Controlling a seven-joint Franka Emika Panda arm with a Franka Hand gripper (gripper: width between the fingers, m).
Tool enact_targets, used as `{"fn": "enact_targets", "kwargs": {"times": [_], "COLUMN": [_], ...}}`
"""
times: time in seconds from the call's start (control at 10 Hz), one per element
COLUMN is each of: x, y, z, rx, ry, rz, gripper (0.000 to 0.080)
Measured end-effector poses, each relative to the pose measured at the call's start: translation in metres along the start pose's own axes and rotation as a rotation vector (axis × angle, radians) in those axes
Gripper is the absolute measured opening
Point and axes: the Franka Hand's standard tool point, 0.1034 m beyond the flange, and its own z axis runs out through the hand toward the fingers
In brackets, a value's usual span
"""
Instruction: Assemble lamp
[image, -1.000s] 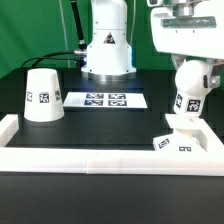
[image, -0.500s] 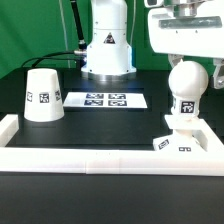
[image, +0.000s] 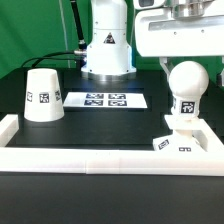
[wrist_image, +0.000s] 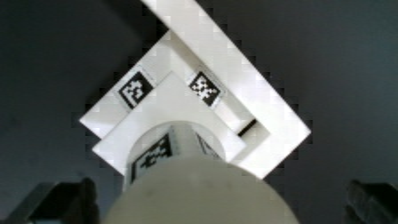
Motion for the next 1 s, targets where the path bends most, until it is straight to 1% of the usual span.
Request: {"fn": "enact_targets", "kwargs": {"times": [0.2,0.3,0.6,0.8,1.0], "x": [0.001,0.003,0.004,0.006,0.013], "y": [0.001,0.005,0.006,0.006,0.007], "z": [0.001,0.003,0.003,0.002,0.0], "rx": [-0.003,-0.018,-0.057,-0.074,-0.078], "ry": [0.001,0.008,0.028,0.03,0.03], "rz": [-0.138,-0.246,-0.548,-0.718,-0.895], "gripper": [0.0699,0.0699,0.0699,0.0699,0.0699]}}
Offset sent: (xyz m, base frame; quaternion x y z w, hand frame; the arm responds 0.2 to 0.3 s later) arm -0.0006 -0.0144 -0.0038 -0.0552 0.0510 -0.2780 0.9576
